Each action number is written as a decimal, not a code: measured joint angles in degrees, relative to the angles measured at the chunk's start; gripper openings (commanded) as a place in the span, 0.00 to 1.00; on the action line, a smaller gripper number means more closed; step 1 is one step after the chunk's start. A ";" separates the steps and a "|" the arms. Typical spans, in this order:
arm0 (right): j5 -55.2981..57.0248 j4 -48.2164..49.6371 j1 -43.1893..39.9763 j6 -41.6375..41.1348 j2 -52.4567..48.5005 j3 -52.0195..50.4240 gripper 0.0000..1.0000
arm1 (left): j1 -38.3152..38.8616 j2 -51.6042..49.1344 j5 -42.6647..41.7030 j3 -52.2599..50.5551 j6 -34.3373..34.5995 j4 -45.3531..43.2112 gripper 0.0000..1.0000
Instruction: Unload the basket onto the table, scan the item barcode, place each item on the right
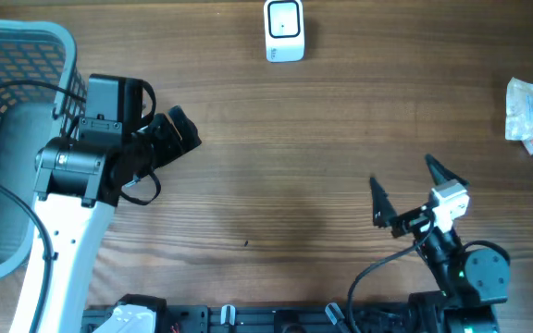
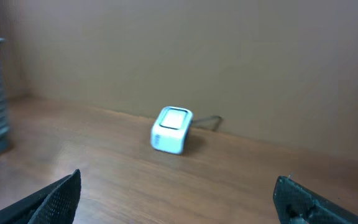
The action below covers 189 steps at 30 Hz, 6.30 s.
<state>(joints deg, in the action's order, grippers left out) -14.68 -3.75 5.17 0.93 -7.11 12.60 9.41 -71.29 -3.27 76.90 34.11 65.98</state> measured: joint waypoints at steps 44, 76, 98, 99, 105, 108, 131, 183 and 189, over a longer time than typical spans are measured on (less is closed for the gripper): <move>11.56 3.65 -5.66 1.29 6.23 -12.24 1.00 | 0.00 0.00 0.00 0.00 0.00 0.02 1.00; 11.56 3.67 -5.66 1.29 6.45 -12.24 1.00 | -1.79 57.16 -14.25 -41.22 -32.22 -24.50 1.00; 11.54 3.67 -5.66 1.29 6.45 -12.24 1.00 | -18.86 70.49 -14.69 -74.05 -32.98 -58.71 1.00; 11.54 3.67 -5.66 1.29 6.45 -12.24 1.00 | -18.86 70.51 -14.82 -74.84 -33.00 -62.10 1.00; 11.56 3.67 -5.66 1.29 6.45 -12.24 1.00 | -17.35 70.51 -14.51 -76.11 -33.70 -64.85 1.00; 11.56 3.67 -5.66 1.29 6.45 -12.24 1.00 | -13.07 70.49 -8.61 -76.11 -34.10 -62.49 1.00; 11.54 3.67 -5.66 1.29 6.45 -12.24 1.00 | -12.17 70.51 5.01 -76.11 -35.93 -61.68 1.00; 11.56 3.67 -5.66 1.29 6.45 -12.24 1.00 | -11.28 70.51 5.09 -76.11 -35.93 -61.68 1.00; 11.54 3.67 -5.66 1.29 6.45 -12.24 1.00 | -11.28 70.51 5.07 -76.11 -35.91 -61.68 1.00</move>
<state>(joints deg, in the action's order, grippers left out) -3.14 -0.08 -0.49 2.22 -0.67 0.36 -1.87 -0.78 1.80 0.80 -1.80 4.29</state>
